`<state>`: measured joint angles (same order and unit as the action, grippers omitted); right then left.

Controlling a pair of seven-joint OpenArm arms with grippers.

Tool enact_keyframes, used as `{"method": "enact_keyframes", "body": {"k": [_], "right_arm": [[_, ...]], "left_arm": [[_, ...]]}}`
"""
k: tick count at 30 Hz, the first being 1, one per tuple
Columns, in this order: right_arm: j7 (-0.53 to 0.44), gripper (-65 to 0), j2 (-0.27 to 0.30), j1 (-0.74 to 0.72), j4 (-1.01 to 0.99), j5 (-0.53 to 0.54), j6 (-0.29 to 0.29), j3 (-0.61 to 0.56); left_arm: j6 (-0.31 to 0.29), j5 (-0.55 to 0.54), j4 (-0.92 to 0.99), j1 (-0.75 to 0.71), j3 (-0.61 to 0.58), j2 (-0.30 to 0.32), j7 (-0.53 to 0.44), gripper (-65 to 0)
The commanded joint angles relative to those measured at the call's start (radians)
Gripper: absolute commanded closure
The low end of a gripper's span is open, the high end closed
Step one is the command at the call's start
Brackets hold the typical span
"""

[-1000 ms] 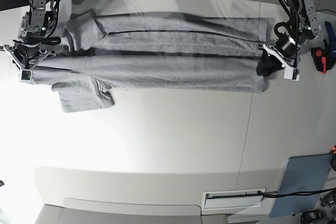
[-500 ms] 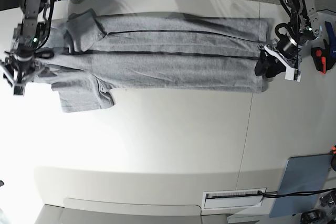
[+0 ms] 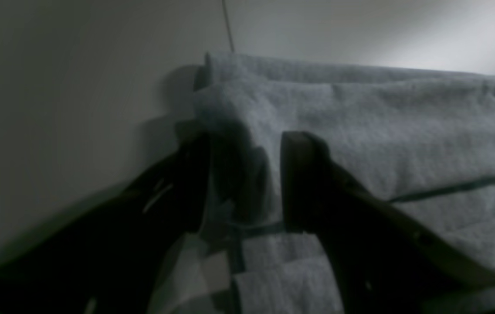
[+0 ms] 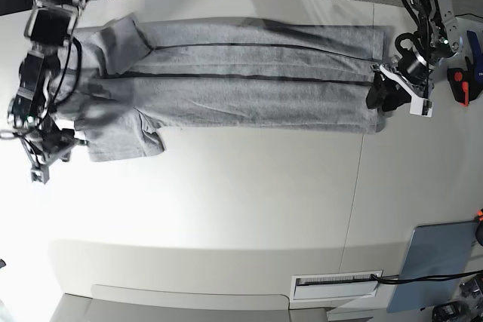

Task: Fold the T-shirt properly
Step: 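Release the hem with the right gripper and move it toward the sleeve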

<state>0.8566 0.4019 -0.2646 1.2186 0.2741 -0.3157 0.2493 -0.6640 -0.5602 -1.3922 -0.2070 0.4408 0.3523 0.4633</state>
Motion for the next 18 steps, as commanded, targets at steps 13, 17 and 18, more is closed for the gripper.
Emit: {"method": "enact_keyframes", "body": {"k": [13,17,18], "right_arm": [[0.042,-18.2,0.019,-0.145,-0.246,0.02,0.073,-0.286],[0.04,-4.4,0.015,-0.146,-0.243,0.019,0.072,-0.29],[0.035,-1.7,0.014,-0.146,-0.24,0.011,0.071,-0.289]], "left_arm": [[-0.007,-0.016,-0.015,0.008,0.007,0.016,-0.025,-27.5],[-0.007,-0.016,-0.015,0.008,0.007,0.016,-0.026,-27.5],[-0.007,-0.016,-0.015,0.008,0.007,0.016,-0.026,-27.5]]}}
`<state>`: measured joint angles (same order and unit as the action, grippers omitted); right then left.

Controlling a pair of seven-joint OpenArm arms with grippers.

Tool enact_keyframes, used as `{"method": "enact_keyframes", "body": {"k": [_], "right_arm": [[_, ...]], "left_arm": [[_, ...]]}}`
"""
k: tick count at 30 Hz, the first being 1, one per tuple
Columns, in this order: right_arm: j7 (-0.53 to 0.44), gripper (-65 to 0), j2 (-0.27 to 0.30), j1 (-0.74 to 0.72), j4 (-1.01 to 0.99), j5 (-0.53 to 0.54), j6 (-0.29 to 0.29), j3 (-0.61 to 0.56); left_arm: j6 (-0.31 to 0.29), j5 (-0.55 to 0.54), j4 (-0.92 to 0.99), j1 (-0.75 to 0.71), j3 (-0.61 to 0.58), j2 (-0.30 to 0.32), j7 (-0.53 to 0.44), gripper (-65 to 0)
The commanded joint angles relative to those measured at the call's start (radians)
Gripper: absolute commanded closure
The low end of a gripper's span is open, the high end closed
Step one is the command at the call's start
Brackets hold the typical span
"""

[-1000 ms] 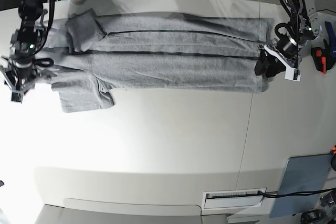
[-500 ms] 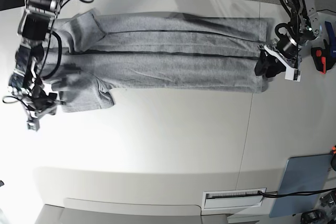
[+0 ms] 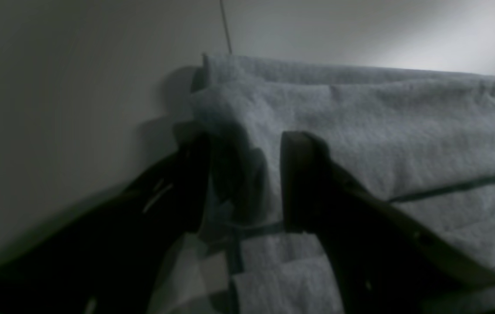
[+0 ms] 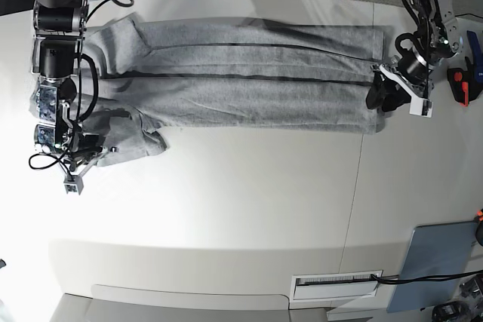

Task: Fold the T-shirt properly
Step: 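Release the hem with the right gripper and move it toward the sleeve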

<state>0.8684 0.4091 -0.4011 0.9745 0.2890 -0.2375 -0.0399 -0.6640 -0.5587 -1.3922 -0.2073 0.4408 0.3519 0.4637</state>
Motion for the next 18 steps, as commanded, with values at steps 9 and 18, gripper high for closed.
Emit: {"method": "enact_keyframes", "body": {"k": [9,18], "right_arm": [[0.02,0.0,0.004,0.046,0.277,-0.179,0.002,0.0],[0.035,0.0,0.004,0.386,0.859,-0.254,0.011,0.0]], "left_arm": [[-0.007,-0.017,-0.015,0.008,0.007,0.016,-0.026,-27.5],[-0.006,0.034,-0.015,0.008,0.007,0.016,-0.026,-27.5]]}}
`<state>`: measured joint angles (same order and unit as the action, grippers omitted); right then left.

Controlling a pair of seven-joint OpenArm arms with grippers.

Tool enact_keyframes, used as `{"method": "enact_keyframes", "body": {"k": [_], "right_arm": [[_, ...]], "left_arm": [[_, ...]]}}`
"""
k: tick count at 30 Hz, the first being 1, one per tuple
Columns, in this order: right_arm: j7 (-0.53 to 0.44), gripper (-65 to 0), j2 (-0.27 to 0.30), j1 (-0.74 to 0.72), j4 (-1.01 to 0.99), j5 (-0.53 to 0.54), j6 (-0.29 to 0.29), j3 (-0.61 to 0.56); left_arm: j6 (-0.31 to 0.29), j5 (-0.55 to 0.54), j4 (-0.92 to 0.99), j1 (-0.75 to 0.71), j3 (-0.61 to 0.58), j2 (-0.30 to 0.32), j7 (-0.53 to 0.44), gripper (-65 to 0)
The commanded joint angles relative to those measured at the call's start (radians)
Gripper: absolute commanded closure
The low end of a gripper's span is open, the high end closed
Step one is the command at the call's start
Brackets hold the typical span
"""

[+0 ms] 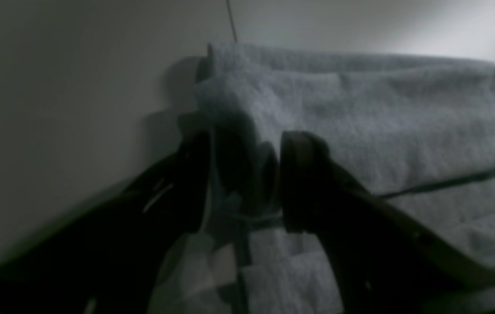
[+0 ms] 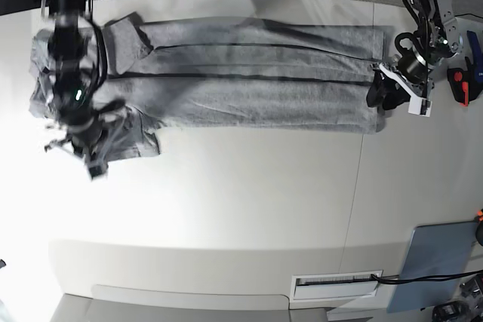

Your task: Fold the T-shirt properly

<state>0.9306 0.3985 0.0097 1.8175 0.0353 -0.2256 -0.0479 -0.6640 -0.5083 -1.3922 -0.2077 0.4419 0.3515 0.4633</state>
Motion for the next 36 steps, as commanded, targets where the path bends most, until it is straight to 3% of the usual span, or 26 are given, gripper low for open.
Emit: {"method": "enact_keyframes", "body": {"k": [1,10,18,22,28,32,36], "right_arm": [[-0.026,0.0,0.014,0.021,0.069,-0.01,0.005,0.008],[0.006,0.0,0.014,0.368,0.384,-0.01,0.013,0.008],[0.02,0.0,0.014,0.52,0.426,0.001,-0.02,0.008],[0.019,0.0,0.014,0.561,0.426,0.003,-0.021,0.008],[0.043,0.0,0.014,0.561,0.426,0.103,-0.025,0.008],[0.112,0.0,0.014,0.561,0.426,0.104,-0.025,0.008],[0.115,0.0,0.014,0.561,0.426,0.108,-0.025,0.008]], "left_arm": [[-0.006,-0.015,-0.015,0.008,0.006,0.017,-0.026,-27.5],[-0.006,-0.016,-0.015,0.008,0.006,0.017,-0.027,-27.5],[-0.007,-0.016,-0.015,0.008,0.006,0.017,-0.037,-27.5],[-0.007,-0.016,-0.015,0.008,0.006,0.017,-0.037,-27.5],[-0.007,-0.016,-0.015,0.008,0.006,0.017,-0.037,-27.5],[-0.007,-0.016,-0.015,0.008,0.006,0.017,-0.037,-27.5],[-0.007,-0.016,-0.015,0.008,0.006,0.017,-0.037,-27.5]]}}
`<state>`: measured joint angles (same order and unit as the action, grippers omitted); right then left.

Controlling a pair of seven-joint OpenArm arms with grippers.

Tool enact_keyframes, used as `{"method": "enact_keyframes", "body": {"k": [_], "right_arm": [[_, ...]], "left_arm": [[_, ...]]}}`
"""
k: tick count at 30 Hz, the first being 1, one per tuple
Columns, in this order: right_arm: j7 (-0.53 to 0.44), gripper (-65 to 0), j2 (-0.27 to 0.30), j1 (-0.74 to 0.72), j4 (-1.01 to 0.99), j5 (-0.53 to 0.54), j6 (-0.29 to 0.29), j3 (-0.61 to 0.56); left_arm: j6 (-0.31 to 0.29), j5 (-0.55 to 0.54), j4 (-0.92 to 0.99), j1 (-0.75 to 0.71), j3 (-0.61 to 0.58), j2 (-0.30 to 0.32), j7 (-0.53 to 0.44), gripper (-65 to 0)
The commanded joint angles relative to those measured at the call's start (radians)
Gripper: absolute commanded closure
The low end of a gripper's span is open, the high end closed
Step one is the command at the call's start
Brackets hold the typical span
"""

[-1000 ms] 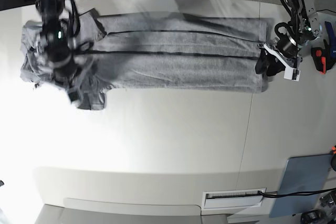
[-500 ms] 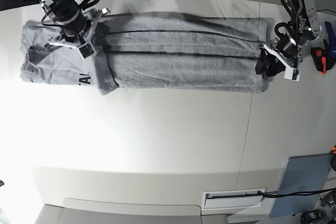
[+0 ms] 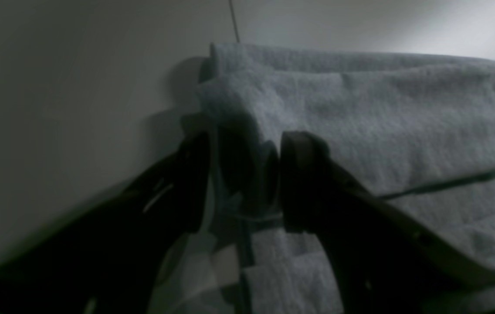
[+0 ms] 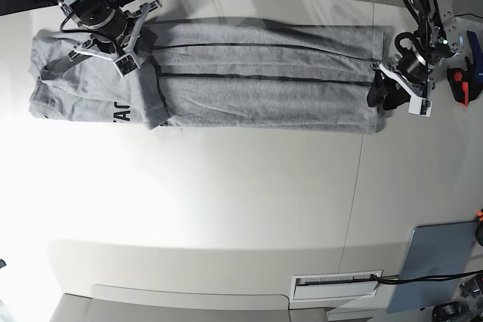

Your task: Fold the T-shirt properly

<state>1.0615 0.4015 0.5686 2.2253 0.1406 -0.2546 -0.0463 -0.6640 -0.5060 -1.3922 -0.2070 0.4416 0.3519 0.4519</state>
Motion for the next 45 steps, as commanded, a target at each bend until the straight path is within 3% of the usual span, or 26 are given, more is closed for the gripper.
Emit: {"method": "enact_keyframes", "body": {"k": [1,4,7,10,12,14,24,30,32,36,41,45], "right_arm": [[-0.016,0.0,0.011,0.002,0.019,0.007,0.004,0.006],[-0.016,0.0,0.011,0.002,0.019,0.036,-0.005,0.006],[-0.029,-0.4,0.011,0.001,0.019,0.047,-0.085,0.006],[-0.051,-12.3,0.011,-0.001,0.019,0.046,-0.132,0.006],[-0.069,-20.0,0.011,-0.004,0.019,0.046,-0.133,0.006],[-0.084,-22.8,0.011,-0.004,0.019,0.046,-0.132,0.006],[-0.094,-22.8,0.011,-0.065,0.019,0.046,-0.104,0.009],[-0.094,-22.8,0.011,-0.109,0.019,0.046,-0.104,0.009],[-0.095,-22.8,0.011,-0.111,0.019,0.046,-0.104,0.009],[-0.094,-22.8,0.011,-0.111,0.019,0.046,-0.104,0.009],[-0.097,-22.8,0.011,-0.111,0.019,0.046,-0.104,0.009],[-0.097,-22.8,0.011,-0.111,0.019,0.046,-0.103,0.009]], "left_arm": [[-0.007,-0.019,-0.015,0.008,0.006,0.016,-0.026,-27.5],[-0.007,-0.018,-0.015,0.008,0.006,0.016,-0.026,-27.5],[-0.007,-0.018,-0.015,0.008,0.006,0.016,-0.026,-27.5],[-0.007,-0.019,-0.015,0.008,0.006,0.016,-0.025,-27.5],[-0.007,-0.019,-0.015,0.008,0.006,0.016,-0.025,-27.5],[-0.007,-0.019,-0.015,0.008,0.006,0.016,-0.025,-27.5],[-0.008,-0.019,-0.015,0.007,0.007,0.017,-0.021,-27.5],[0.009,-0.021,-0.015,-0.001,0.007,0.017,0.061,-27.5],[0.019,-0.061,-0.015,-0.011,0.017,0.016,0.061,-27.5],[-0.034,-0.174,-0.015,-0.031,0.116,0.014,0.068,-27.5],[-0.034,-0.286,-0.015,-0.069,0.265,-0.006,0.185,-27.6],[-0.034,-0.355,-0.015,-0.113,0.274,-0.009,0.214,-27.6]]}}
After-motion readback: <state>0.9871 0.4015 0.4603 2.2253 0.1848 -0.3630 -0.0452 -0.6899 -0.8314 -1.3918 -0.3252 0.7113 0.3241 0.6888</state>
